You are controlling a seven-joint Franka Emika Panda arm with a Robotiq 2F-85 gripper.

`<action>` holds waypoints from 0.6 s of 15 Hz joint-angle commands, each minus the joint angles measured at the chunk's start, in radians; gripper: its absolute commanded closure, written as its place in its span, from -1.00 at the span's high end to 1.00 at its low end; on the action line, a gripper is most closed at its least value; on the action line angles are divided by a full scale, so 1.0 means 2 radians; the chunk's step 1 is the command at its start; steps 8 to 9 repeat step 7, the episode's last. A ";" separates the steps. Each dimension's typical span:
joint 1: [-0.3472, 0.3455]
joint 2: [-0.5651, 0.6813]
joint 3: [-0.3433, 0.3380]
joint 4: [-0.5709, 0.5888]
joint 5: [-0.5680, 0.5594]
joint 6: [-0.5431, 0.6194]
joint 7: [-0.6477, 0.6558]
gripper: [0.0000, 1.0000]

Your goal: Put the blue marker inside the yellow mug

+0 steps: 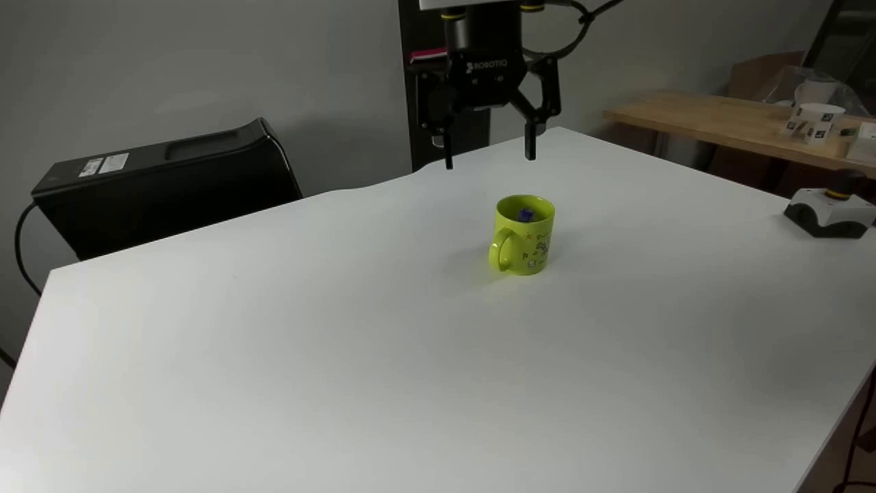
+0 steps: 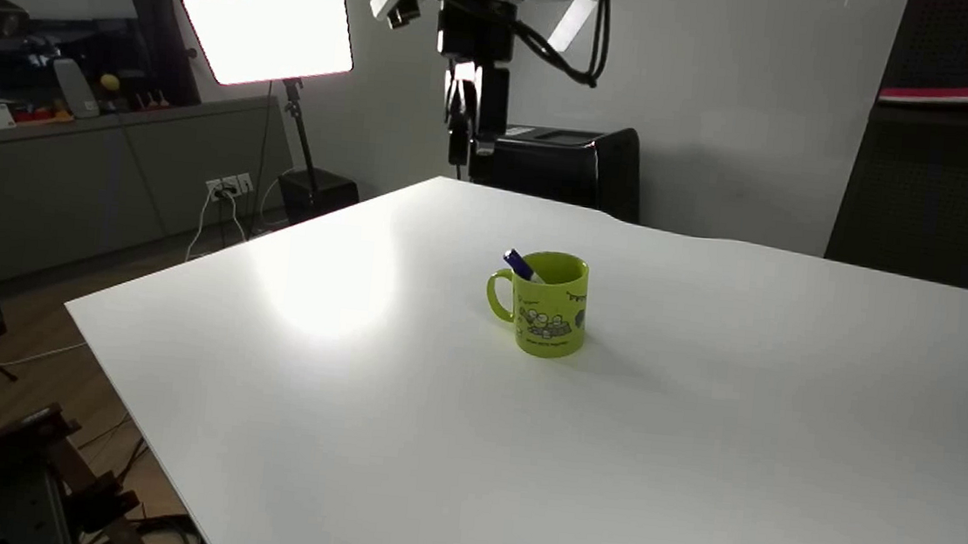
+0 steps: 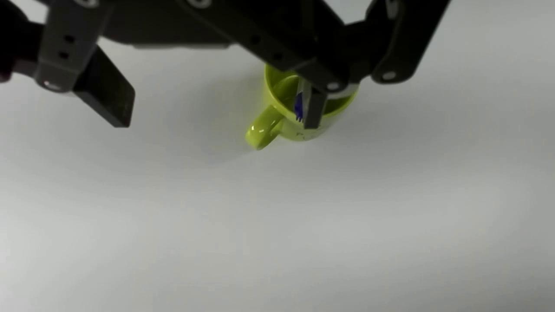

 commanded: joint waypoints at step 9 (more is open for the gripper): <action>0.012 -0.046 0.016 -0.047 -0.051 0.019 -0.032 1.00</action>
